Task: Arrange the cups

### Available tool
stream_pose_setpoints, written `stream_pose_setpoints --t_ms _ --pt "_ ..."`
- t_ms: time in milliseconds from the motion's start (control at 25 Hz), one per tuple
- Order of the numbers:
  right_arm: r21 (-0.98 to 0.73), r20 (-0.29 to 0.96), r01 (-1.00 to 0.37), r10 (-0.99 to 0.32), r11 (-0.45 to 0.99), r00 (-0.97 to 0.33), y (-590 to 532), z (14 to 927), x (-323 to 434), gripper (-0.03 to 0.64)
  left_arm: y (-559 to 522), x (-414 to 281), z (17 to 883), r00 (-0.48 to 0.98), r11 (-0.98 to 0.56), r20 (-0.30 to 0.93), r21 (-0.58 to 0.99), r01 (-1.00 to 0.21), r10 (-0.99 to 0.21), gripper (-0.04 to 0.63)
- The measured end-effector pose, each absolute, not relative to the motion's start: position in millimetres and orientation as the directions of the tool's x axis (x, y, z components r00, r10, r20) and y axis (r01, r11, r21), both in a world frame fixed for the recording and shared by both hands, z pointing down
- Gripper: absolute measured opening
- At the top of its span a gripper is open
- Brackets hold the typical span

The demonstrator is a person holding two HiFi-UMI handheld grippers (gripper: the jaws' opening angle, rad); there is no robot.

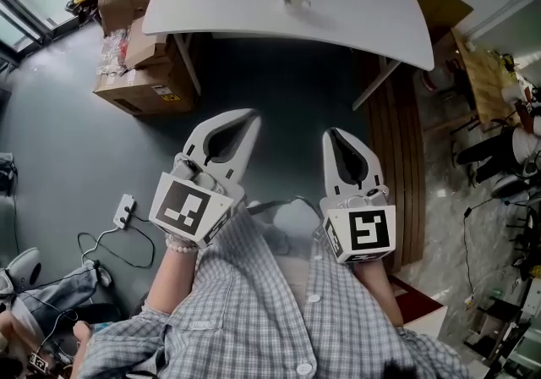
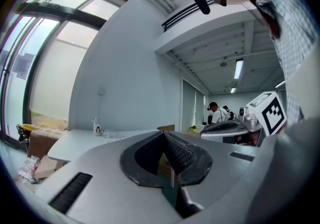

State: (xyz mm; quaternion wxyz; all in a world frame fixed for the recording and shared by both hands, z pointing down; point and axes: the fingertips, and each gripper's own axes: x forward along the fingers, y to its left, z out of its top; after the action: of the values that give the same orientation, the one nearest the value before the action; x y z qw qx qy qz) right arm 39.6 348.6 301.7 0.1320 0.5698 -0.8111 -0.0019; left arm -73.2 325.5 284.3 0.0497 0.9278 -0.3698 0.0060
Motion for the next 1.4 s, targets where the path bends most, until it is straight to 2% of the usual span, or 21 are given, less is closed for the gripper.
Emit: stream_pose_setpoints --t_ms 520,1200,1400 --pt "0.148 0.244 -0.933 -0.926 0.329 -0.288 330 310 53 0.029 305 -93 288 0.682 -0.677 0.062 0.088 -0.731 -0.729 0.009" --pt "0.131 0.252 -0.858 -0.854 0.497 -0.456 185 317 78 0.029 188 -69 300 0.549 -0.541 0.112 0.097 -0.836 -0.828 0.009" --pt "0.143 0.236 -0.842 -0.845 0.519 -0.480 141 309 98 0.029 150 -50 293 0.523 -0.514 0.087 0.104 -0.851 -0.848 0.009"
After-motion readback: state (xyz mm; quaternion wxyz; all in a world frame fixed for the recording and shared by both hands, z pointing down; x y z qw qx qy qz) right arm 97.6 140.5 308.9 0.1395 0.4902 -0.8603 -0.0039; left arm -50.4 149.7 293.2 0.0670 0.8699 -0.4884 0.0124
